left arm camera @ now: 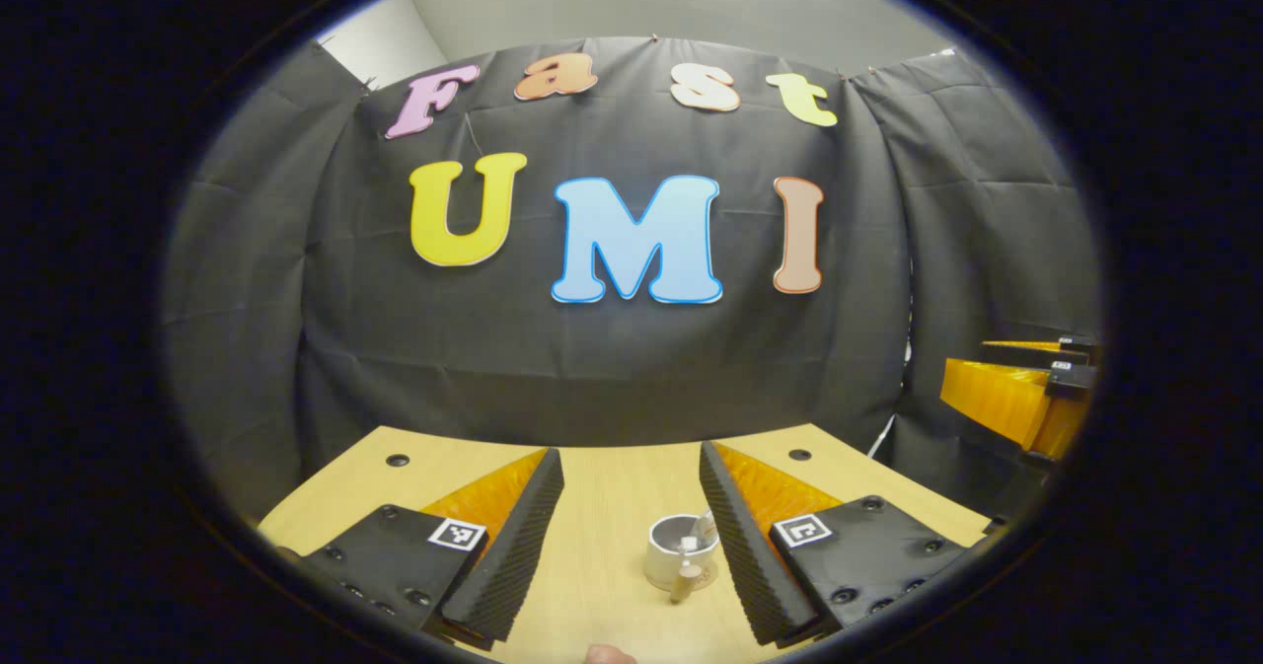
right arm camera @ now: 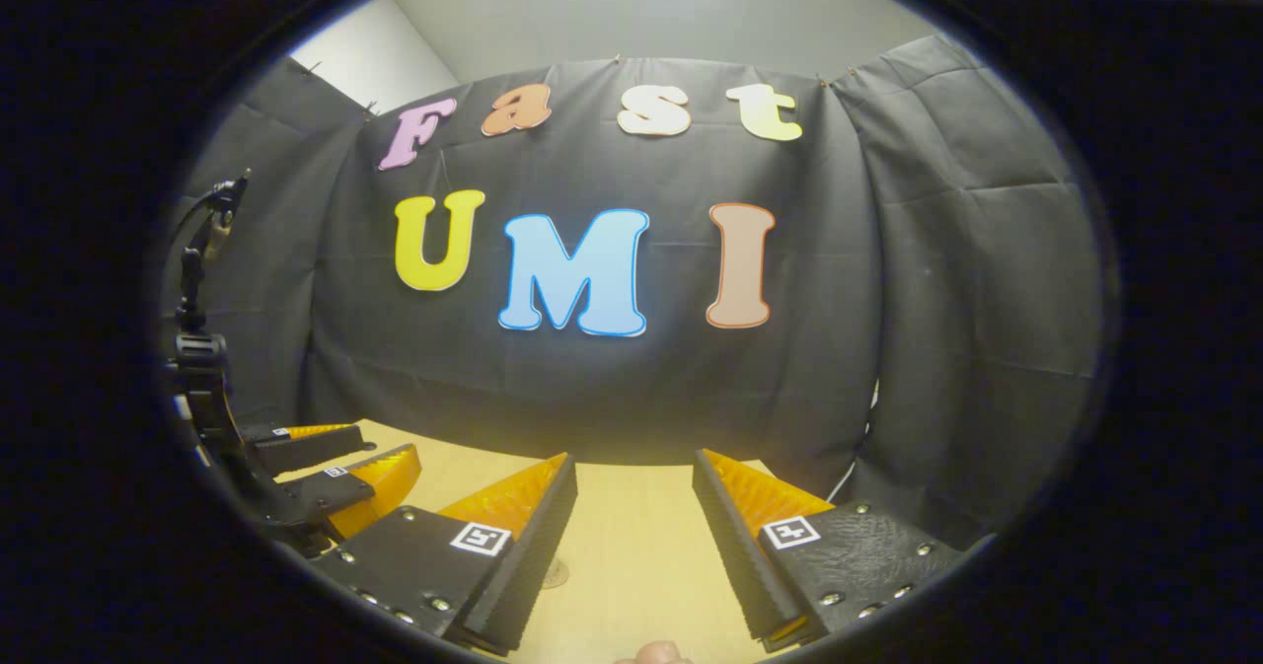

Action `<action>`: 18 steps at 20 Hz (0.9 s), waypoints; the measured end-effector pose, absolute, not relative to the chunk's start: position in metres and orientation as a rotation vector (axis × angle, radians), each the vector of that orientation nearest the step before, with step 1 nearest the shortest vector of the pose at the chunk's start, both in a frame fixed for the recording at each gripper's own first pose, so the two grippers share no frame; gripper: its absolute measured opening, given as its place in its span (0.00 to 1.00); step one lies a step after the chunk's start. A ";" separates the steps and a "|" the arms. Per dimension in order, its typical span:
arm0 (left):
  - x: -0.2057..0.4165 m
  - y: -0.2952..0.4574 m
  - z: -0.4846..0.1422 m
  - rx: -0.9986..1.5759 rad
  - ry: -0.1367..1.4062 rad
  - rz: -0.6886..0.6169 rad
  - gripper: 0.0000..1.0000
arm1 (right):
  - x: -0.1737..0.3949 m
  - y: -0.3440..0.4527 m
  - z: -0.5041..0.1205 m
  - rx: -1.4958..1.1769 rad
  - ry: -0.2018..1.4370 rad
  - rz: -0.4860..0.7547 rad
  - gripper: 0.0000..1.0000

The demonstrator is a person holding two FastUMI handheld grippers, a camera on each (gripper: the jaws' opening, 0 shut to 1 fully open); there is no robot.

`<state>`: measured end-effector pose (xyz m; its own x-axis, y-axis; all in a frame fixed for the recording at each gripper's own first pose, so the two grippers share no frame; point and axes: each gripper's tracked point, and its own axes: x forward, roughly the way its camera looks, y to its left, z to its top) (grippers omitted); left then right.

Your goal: Put the toothbrush and toothpaste on the desktop into the cup, then pick up the cup and place it on the coaster on the desktop.

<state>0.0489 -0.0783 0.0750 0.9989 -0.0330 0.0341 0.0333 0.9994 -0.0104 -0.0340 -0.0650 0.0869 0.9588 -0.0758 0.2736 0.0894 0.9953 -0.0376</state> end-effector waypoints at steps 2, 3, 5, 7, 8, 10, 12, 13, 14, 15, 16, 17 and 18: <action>0.047 -0.084 0.073 -0.011 -0.048 0.007 0.91 | -0.037 -0.074 0.087 -0.062 -0.285 -0.048 0.75; 0.046 -0.086 0.071 -0.014 -0.038 0.025 0.89 | -0.039 -0.080 0.088 -0.068 -0.284 -0.047 0.75; 0.045 -0.095 0.069 -0.025 -0.038 0.029 0.89 | -0.039 -0.096 0.087 -0.066 -0.293 -0.052 0.77; 0.043 -0.097 0.068 -0.020 -0.035 0.044 0.89 | -0.042 -0.107 0.087 -0.039 -0.294 -0.060 0.77; 0.043 -0.098 0.069 -0.019 -0.039 0.049 0.89 | -0.043 -0.110 0.087 -0.025 -0.293 -0.058 0.77; 0.041 -0.101 0.072 -0.019 -0.050 0.054 0.89 | -0.042 -0.119 0.085 -0.006 -0.287 -0.068 0.77; 0.040 -0.105 0.077 -0.023 -0.057 0.057 0.90 | -0.044 -0.120 0.086 0.013 -0.294 -0.073 0.77; 0.039 -0.107 0.079 -0.026 -0.064 0.056 0.89 | -0.043 -0.123 0.086 0.019 -0.299 -0.072 0.77; 0.039 -0.109 0.081 -0.027 -0.070 0.055 0.89 | -0.044 -0.128 0.086 0.020 -0.303 -0.074 0.77; 0.039 -0.110 0.084 -0.026 -0.075 0.054 0.90 | -0.046 -0.131 0.085 0.017 -0.305 -0.078 0.77; 0.039 -0.111 0.086 -0.021 -0.080 0.053 0.90 | -0.047 -0.133 0.085 0.013 -0.307 -0.082 0.78; 0.039 -0.113 0.088 -0.015 -0.085 0.051 0.89 | -0.048 -0.133 0.084 0.012 -0.308 -0.084 0.78; 0.039 -0.116 0.090 -0.009 -0.090 0.047 0.89 | -0.048 -0.134 0.085 0.017 -0.310 -0.085 0.78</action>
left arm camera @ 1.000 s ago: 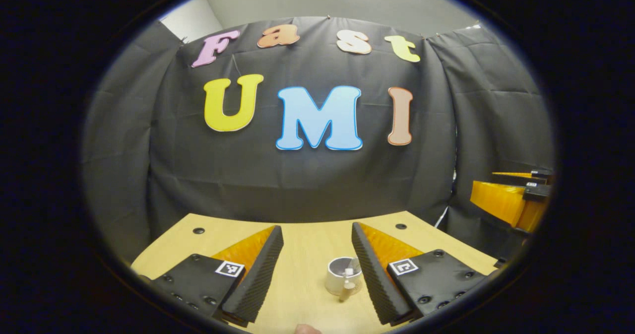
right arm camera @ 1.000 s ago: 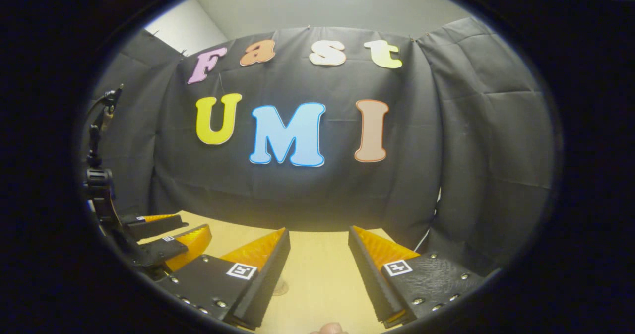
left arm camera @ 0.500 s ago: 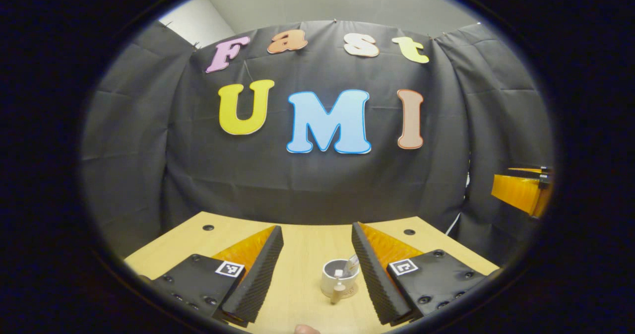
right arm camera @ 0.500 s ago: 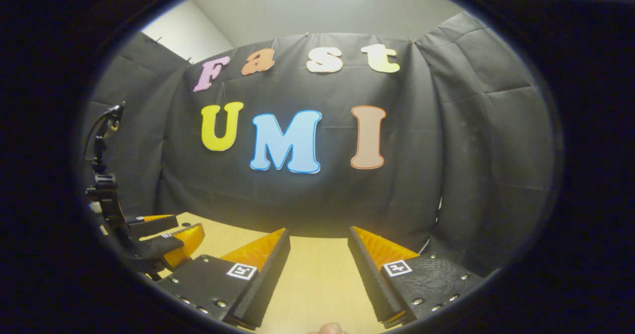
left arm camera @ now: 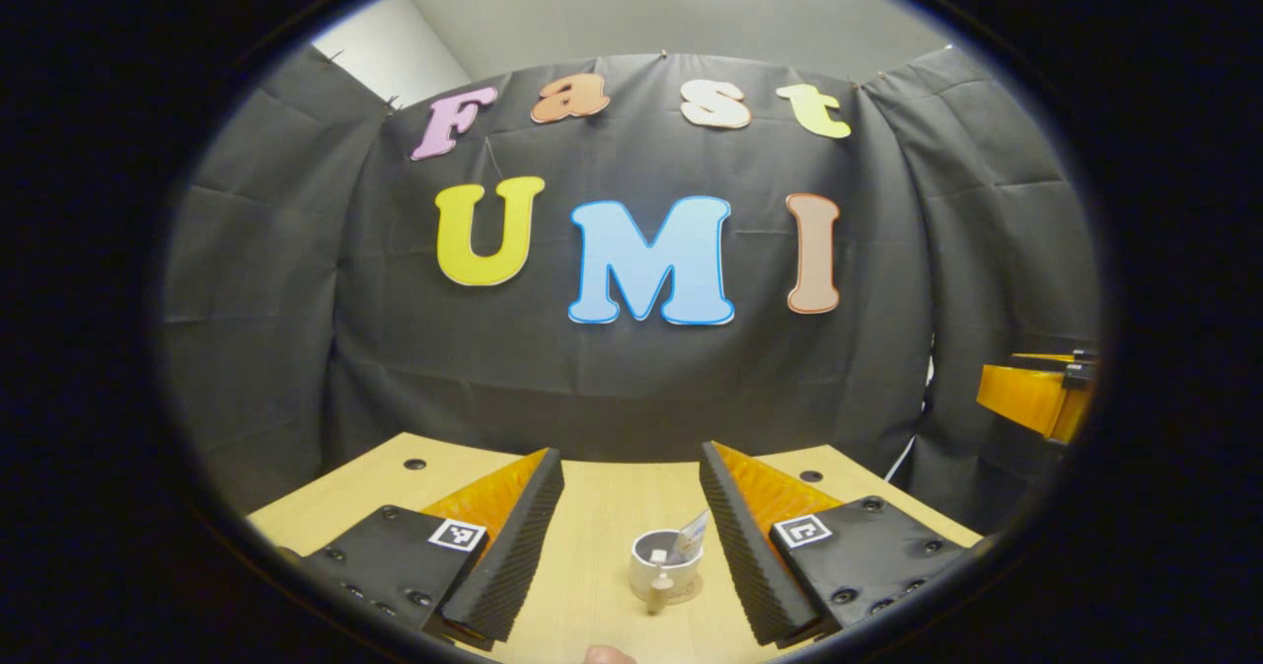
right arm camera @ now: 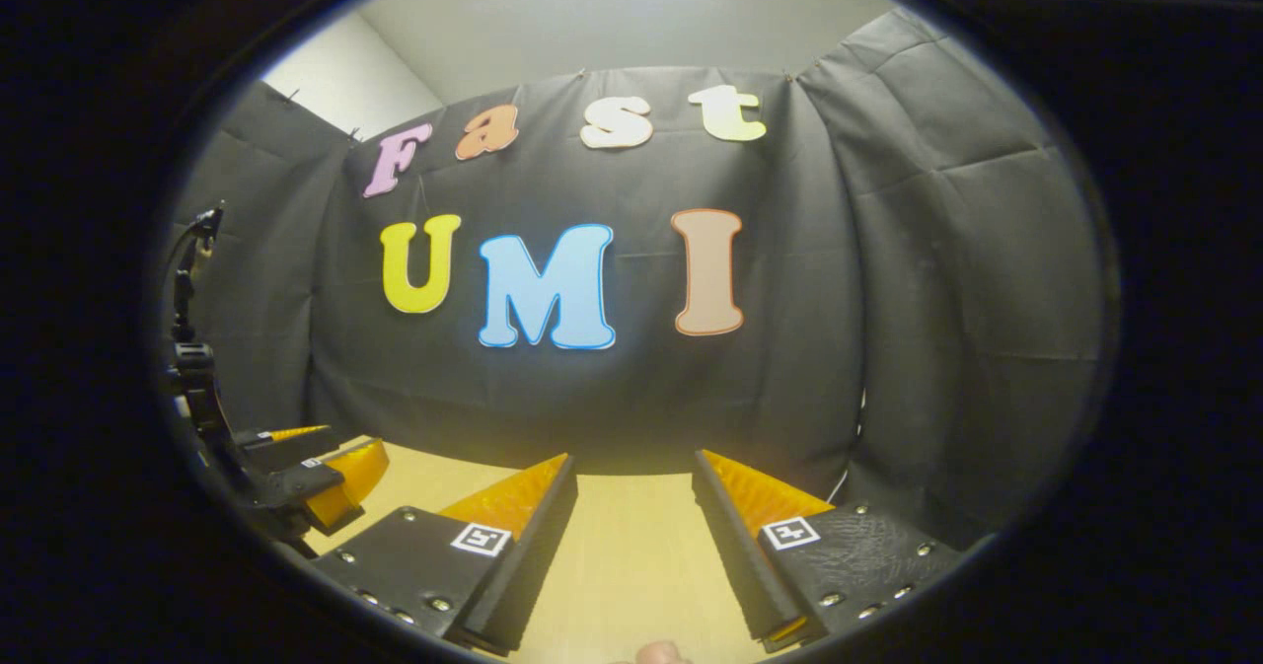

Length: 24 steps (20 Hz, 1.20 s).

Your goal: Put the toothbrush and toothpaste on the desktop into the cup, then pick up the cup and place it on the coaster on the desktop.

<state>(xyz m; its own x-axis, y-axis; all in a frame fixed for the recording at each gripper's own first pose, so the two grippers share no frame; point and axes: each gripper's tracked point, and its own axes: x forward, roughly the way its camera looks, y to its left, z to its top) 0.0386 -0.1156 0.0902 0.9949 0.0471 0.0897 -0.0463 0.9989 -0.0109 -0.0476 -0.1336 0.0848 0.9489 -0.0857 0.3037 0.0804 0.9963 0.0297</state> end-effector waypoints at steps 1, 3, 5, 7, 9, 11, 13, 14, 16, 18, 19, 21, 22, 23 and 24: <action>0.037 -0.118 0.092 -0.006 -0.097 0.042 0.89 | -0.045 -0.134 0.085 0.023 -0.310 -0.085 0.78; 0.037 -0.125 0.091 -0.009 -0.105 0.026 0.89 | -0.042 -0.138 0.086 0.037 -0.310 -0.093 0.78; 0.039 -0.129 0.088 -0.010 -0.103 0.014 0.89 | -0.040 -0.138 0.089 0.031 -0.319 -0.096 0.77; 0.040 -0.136 0.084 -0.025 -0.087 -0.003 0.89 | -0.036 -0.141 0.094 0.011 -0.336 -0.105 0.78; 0.039 -0.140 0.087 -0.031 -0.087 -0.021 0.89 | -0.034 -0.147 0.097 -0.002 -0.347 -0.122 0.78; 0.037 -0.140 0.094 -0.019 -0.110 -0.024 0.90 | -0.030 -0.152 0.100 -0.021 -0.353 -0.140 0.77; 0.036 -0.138 0.098 -0.019 -0.121 -0.017 0.89 | -0.027 -0.151 0.103 -0.023 -0.348 -0.138 0.77; 0.035 -0.138 0.100 -0.023 -0.128 -0.017 0.89 | -0.025 -0.151 0.106 -0.022 -0.354 -0.138 0.77; 0.034 -0.135 0.105 -0.018 -0.138 -0.011 0.89 | -0.025 -0.151 0.106 -0.021 -0.357 -0.135 0.77; 0.034 -0.135 0.108 -0.001 -0.143 -0.005 0.89 | -0.026 -0.149 0.106 -0.023 -0.363 -0.124 0.77; 0.034 -0.136 0.108 0.006 -0.143 -0.002 0.89 | -0.026 -0.148 0.104 -0.028 -0.362 -0.118 0.77; 0.033 -0.141 0.107 0.010 -0.141 0.003 0.89 | -0.030 -0.148 0.102 -0.047 -0.366 -0.104 0.77; 0.036 -0.150 0.107 0.014 -0.137 0.007 0.89 | -0.034 -0.151 0.102 -0.053 -0.379 -0.091 0.77; 0.036 -0.157 0.105 0.022 -0.135 0.012 0.90 | -0.038 -0.153 0.100 -0.053 -0.387 -0.080 0.78; 0.036 -0.166 0.101 0.033 -0.129 0.020 0.90 | -0.041 -0.159 0.096 -0.054 -0.393 -0.071 0.78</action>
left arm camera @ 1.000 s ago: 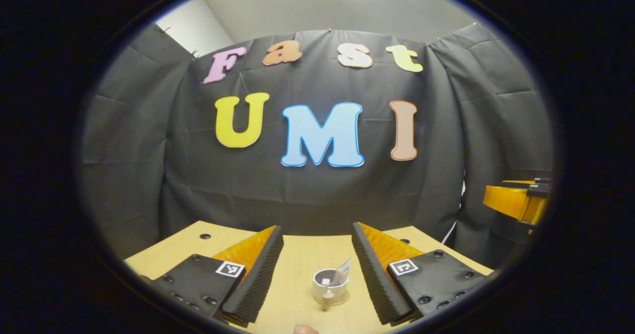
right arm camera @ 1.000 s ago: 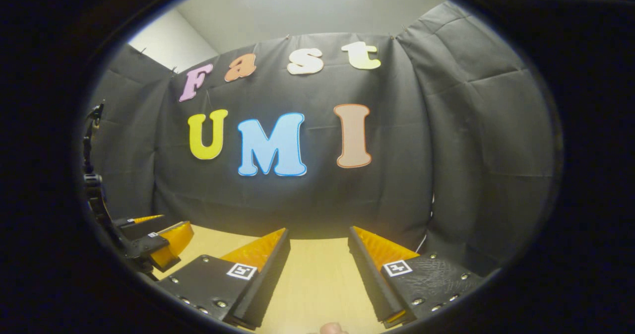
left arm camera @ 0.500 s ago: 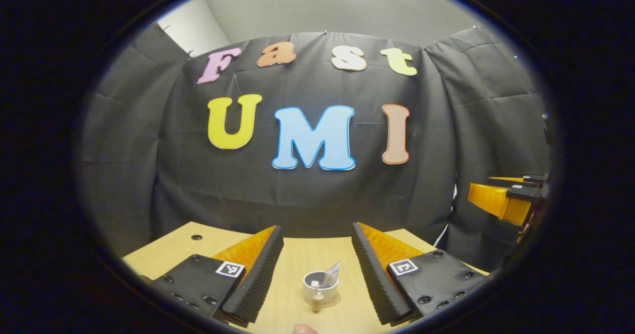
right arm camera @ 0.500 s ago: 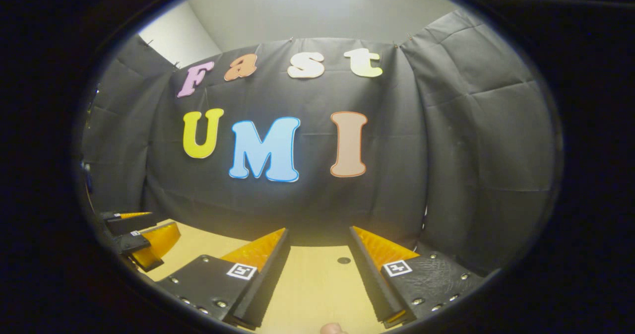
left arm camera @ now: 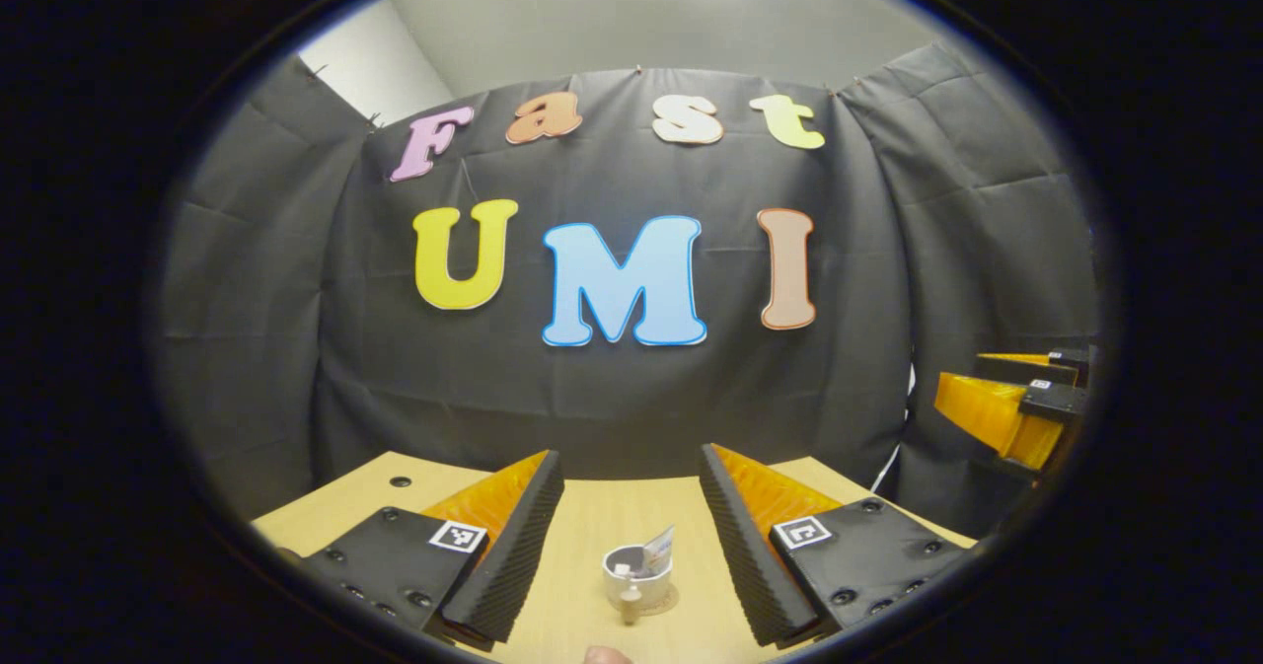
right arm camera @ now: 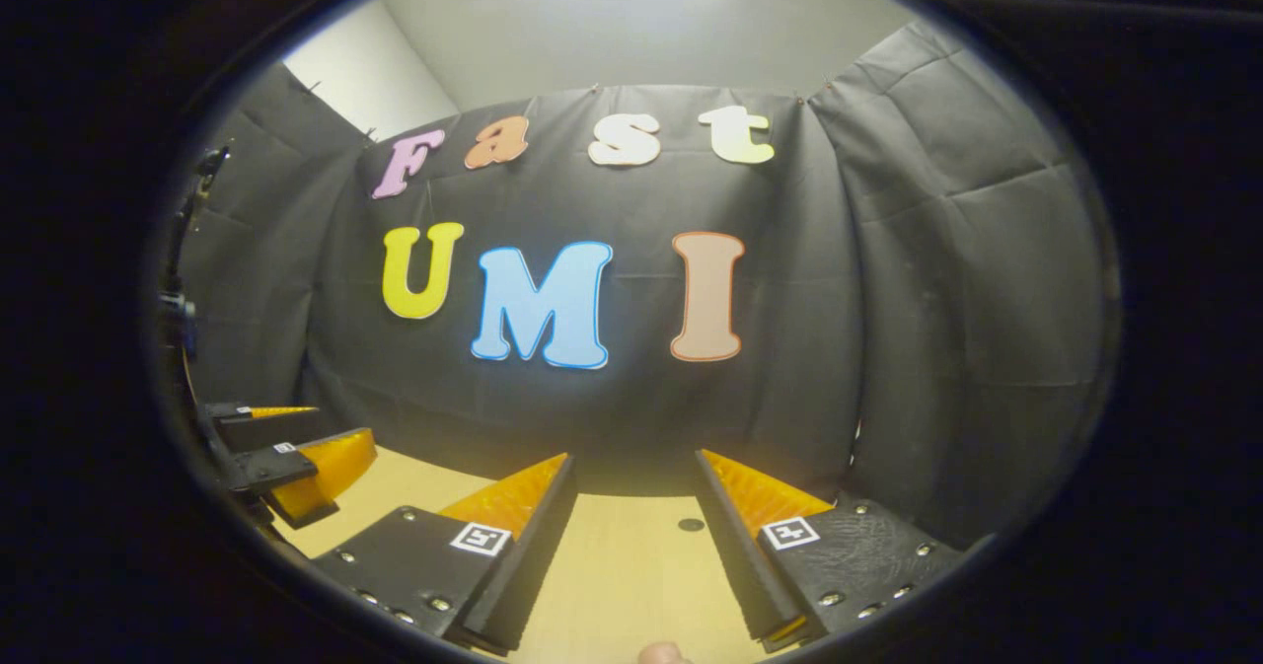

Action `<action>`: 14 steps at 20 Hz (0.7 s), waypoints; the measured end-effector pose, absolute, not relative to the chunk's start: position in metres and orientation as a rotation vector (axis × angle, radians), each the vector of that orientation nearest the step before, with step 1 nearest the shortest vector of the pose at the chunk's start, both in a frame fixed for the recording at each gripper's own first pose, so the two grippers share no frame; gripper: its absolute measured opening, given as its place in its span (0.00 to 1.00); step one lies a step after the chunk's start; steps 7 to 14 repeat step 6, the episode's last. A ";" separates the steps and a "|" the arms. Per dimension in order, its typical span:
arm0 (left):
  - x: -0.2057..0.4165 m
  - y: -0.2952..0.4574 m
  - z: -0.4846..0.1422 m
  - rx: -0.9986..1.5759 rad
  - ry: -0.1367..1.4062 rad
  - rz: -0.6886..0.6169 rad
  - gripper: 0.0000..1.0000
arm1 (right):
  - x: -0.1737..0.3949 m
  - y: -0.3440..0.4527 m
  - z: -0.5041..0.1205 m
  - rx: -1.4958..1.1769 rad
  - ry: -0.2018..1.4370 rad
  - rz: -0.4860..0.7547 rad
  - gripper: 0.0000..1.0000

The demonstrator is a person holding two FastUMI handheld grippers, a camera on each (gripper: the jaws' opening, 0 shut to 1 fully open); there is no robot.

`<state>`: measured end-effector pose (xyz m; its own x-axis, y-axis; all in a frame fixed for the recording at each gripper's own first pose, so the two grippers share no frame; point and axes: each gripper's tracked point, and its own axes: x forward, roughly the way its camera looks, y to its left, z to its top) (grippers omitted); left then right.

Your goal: Put the toothbrush and toothpaste on the desktop into the cup, then pick up the cup and place it on the coaster on the desktop.

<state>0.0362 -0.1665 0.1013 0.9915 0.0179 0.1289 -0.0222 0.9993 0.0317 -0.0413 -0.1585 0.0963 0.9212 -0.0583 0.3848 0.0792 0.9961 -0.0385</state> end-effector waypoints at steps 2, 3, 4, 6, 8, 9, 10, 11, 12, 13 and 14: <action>0.040 -0.198 0.094 0.034 -0.122 0.025 0.91 | -0.053 -0.185 0.084 -0.071 -0.394 -0.075 0.77; 0.039 -0.214 0.093 0.015 -0.131 0.022 0.89 | -0.057 -0.197 0.078 -0.083 -0.384 -0.078 0.75; 0.036 -0.229 0.096 -0.009 -0.150 0.020 0.89 | -0.061 -0.208 0.073 -0.099 -0.372 -0.080 0.75; 0.031 -0.254 0.099 -0.043 -0.176 0.011 0.91 | -0.072 -0.232 0.073 -0.133 -0.374 -0.093 0.77; 0.031 -0.254 0.099 -0.043 -0.176 0.011 0.91 | -0.072 -0.232 0.073 -0.133 -0.374 -0.093 0.77; 0.031 -0.254 0.099 -0.043 -0.176 0.011 0.91 | -0.072 -0.232 0.073 -0.133 -0.374 -0.093 0.77; 0.031 -0.254 0.099 -0.043 -0.176 0.011 0.91 | -0.072 -0.232 0.073 -0.133 -0.374 -0.093 0.77; 0.031 -0.254 0.099 -0.043 -0.176 0.011 0.91 | -0.072 -0.232 0.073 -0.133 -0.374 -0.093 0.77; 0.031 -0.254 0.099 -0.043 -0.176 0.011 0.91 | -0.072 -0.232 0.073 -0.133 -0.374 -0.093 0.77; 0.031 -0.254 0.099 -0.043 -0.176 0.011 0.91 | -0.072 -0.232 0.073 -0.133 -0.374 -0.093 0.77; 0.031 -0.254 0.099 -0.043 -0.176 0.011 0.91 | -0.072 -0.232 0.073 -0.133 -0.374 -0.093 0.77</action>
